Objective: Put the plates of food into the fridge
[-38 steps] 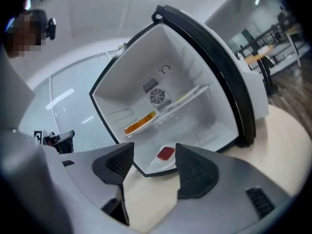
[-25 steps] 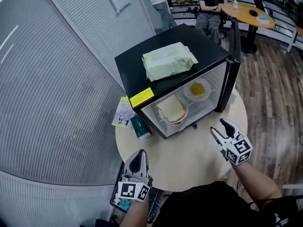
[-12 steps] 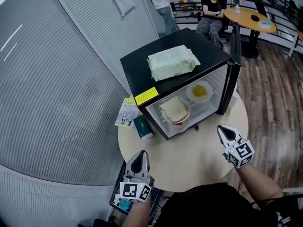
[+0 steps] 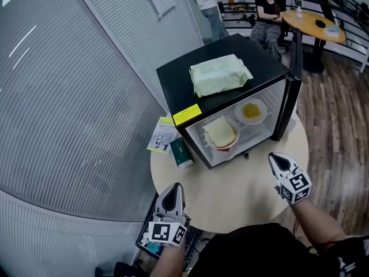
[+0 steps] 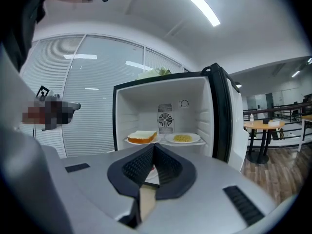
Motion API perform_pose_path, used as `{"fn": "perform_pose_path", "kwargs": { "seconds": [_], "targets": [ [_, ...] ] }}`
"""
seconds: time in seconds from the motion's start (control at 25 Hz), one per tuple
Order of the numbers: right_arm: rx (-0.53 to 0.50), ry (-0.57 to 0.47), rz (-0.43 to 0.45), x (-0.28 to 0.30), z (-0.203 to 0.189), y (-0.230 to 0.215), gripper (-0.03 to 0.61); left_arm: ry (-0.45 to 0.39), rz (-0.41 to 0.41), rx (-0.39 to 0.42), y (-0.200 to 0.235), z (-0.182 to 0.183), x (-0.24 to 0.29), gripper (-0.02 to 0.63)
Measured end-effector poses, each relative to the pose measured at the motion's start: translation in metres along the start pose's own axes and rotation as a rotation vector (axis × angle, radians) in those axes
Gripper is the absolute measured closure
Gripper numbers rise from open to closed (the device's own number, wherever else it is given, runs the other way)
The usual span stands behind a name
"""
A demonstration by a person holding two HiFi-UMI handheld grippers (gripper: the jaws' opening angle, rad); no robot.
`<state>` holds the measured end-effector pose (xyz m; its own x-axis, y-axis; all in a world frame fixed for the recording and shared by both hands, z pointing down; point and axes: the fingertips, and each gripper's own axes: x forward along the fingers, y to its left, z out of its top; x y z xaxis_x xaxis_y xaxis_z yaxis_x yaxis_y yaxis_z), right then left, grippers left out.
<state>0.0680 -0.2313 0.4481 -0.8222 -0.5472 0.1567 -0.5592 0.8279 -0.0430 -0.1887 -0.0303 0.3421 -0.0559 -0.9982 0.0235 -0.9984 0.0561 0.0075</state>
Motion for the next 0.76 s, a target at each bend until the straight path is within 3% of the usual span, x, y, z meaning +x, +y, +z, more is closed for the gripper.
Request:
{"fn": "perform_pose_path", "kwargs": {
  "seconds": [0.44, 0.76],
  "targets": [
    [0.018, 0.009, 0.047, 0.005, -0.007, 0.007, 0.574, 0.035, -0.018, 0.05, -0.026, 0.001, 0.015, 0.611],
    [0.051, 0.04, 0.099, 0.003, -0.023, 0.01, 0.574, 0.019, -0.111, 0.062, -0.091, 0.002, 0.038, 0.611]
  ]
}}
